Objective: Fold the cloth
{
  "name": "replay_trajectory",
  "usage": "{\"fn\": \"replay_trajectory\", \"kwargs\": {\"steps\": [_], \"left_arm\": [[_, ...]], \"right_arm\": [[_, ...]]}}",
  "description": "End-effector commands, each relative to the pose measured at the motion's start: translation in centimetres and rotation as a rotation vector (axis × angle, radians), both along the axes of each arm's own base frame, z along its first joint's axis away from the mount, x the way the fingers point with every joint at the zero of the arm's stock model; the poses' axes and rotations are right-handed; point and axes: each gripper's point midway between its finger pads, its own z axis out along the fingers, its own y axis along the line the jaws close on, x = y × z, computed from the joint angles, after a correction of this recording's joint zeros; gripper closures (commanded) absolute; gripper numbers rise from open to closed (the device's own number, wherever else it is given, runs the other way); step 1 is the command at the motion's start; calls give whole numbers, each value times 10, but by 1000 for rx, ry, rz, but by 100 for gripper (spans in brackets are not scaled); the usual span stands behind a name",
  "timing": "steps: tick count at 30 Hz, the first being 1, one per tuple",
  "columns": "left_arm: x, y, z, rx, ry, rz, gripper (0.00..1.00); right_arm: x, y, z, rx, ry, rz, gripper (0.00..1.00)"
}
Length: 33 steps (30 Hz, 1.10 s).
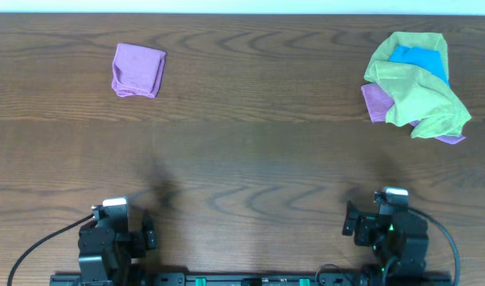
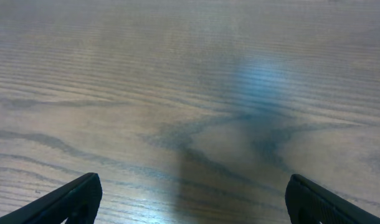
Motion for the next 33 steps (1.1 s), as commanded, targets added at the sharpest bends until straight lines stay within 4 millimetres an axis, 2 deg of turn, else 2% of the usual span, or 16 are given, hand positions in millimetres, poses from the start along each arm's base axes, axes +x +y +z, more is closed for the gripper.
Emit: {"fn": "replay_trajectory", "kwargs": {"steps": [1,7,10,16,21,28,33], "left_arm": [[-2,-2,-4,7,13,-18,5],[-2,-2,-4,7,14,-18,5],[-2,-2,-4,7,14,-18,5],[-2,-2,-4,7,14,-18,5],[-2,-2,-4,7,14,-18,5],[-2,-2,-4,7,14,-18,5],[-2,-2,-4,7,13,-18,5]], "right_arm": [[6,-10,28,5,-15,-71,1],[21,-26,64,5,37,-149,1],[36,-37,80,31,74,-209,1],[61,-52,97,50,118,-270,1],[90,-73,113,39,133,-322,1],[140,-103,118,18,128,-349,1],[184,-118,101,4,120,-340,1]]}}
